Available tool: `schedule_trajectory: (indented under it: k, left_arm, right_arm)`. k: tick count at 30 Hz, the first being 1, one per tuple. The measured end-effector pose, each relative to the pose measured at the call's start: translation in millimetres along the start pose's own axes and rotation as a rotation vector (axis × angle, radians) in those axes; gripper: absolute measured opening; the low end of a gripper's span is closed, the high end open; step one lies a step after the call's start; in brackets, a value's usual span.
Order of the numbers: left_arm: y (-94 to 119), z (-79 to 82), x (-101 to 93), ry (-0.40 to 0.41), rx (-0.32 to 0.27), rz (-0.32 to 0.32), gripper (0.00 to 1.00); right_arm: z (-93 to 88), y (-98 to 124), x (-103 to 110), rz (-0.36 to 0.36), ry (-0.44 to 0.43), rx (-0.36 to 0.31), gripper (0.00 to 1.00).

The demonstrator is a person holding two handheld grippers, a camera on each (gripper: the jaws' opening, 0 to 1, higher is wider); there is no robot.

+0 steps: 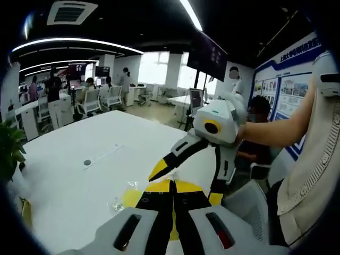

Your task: Compare the silicone blocks by pressing each to a similar depth, holding the contact briefly, and releasing to observe deformation and rebound differences across the visible hardness samples.

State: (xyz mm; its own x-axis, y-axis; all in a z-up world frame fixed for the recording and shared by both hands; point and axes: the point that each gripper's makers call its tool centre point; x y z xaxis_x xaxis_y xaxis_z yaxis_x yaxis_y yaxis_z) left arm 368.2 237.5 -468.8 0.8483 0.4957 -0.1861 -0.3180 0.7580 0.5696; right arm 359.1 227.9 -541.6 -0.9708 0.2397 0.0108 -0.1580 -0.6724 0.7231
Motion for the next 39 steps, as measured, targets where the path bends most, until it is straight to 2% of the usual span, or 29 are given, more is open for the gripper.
schedule_trajectory:
  k: [5, 13, 19, 29, 33, 39]
  left_arm:
    - [5, -7.2, 10.5, 0.042, -0.009, 0.042, 0.0]
    - [14, -21.9, 28.0, 0.104, -0.019, 0.089, 0.0]
    - [15, -33.3, 38.3, 0.134, -0.014, 0.114, 0.0]
    - [15, -52.8, 63.1, 0.193, -0.001, 0.167, 0.0]
    - [15, -59.9, 73.6, 0.217, -0.001, 0.178, 0.0]
    - [10, -75.2, 88.5, 0.242, 0.009, 0.197, 0.0]
  right_arm:
    - [-3.9, 12, -4, -0.057, -0.04, -0.041, 0.76]
    - [-16.1, 44, -15, -0.189, -0.132, -0.162, 0.8]
    - [-30.4, 64, -18, -0.243, -0.228, -0.234, 0.85]
    - [-56.4, 86, -11, -0.307, -0.364, -0.289, 0.9]
    - [-69.1, 91, -7, -0.326, -0.406, -0.291, 0.91]
    - [-89.5, 95, -2, -0.392, -0.459, -0.294, 0.92]
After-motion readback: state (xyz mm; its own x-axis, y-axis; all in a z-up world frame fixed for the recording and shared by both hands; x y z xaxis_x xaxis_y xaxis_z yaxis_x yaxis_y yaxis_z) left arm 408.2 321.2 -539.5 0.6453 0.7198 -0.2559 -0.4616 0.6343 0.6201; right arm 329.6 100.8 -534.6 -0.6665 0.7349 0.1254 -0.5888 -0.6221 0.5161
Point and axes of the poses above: the point that each gripper's makers call its tool centre point, and the gripper's own axes: y roughly backward along the fingers, x roughly to its left, z roughly out of its top, and after that the axes turned 14 degrees about x, right-handed
